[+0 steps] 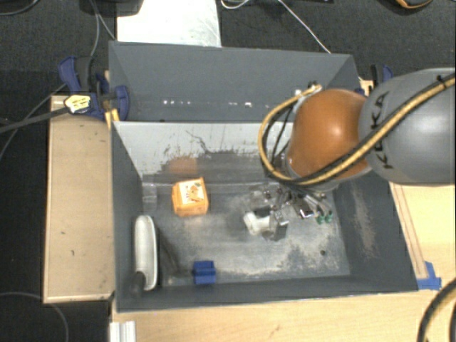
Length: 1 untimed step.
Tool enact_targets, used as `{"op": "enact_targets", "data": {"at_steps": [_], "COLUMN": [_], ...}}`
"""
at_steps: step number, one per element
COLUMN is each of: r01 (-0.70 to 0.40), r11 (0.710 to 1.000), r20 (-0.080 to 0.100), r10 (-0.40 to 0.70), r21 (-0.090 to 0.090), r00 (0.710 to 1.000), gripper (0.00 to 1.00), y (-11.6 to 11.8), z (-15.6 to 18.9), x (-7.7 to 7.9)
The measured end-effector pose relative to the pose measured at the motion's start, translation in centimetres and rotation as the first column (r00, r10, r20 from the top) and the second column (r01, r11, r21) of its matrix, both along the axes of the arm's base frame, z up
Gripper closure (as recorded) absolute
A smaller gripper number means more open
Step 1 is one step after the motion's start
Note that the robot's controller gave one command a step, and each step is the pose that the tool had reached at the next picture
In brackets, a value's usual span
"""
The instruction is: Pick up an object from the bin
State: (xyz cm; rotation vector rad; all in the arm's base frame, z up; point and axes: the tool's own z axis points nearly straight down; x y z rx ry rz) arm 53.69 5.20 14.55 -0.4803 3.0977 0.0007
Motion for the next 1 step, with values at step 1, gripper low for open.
{"op": "enact_targets", "data": {"at_steps": [1], "r01": [0.015], "r11": [1.000], "r20": [-0.007], "r10": [-0.015], "r21": [0.000], "r00": [1.000], "gripper": [1.00], "y": [-1.36], "z": [9.39], "x": [-1.70]}}
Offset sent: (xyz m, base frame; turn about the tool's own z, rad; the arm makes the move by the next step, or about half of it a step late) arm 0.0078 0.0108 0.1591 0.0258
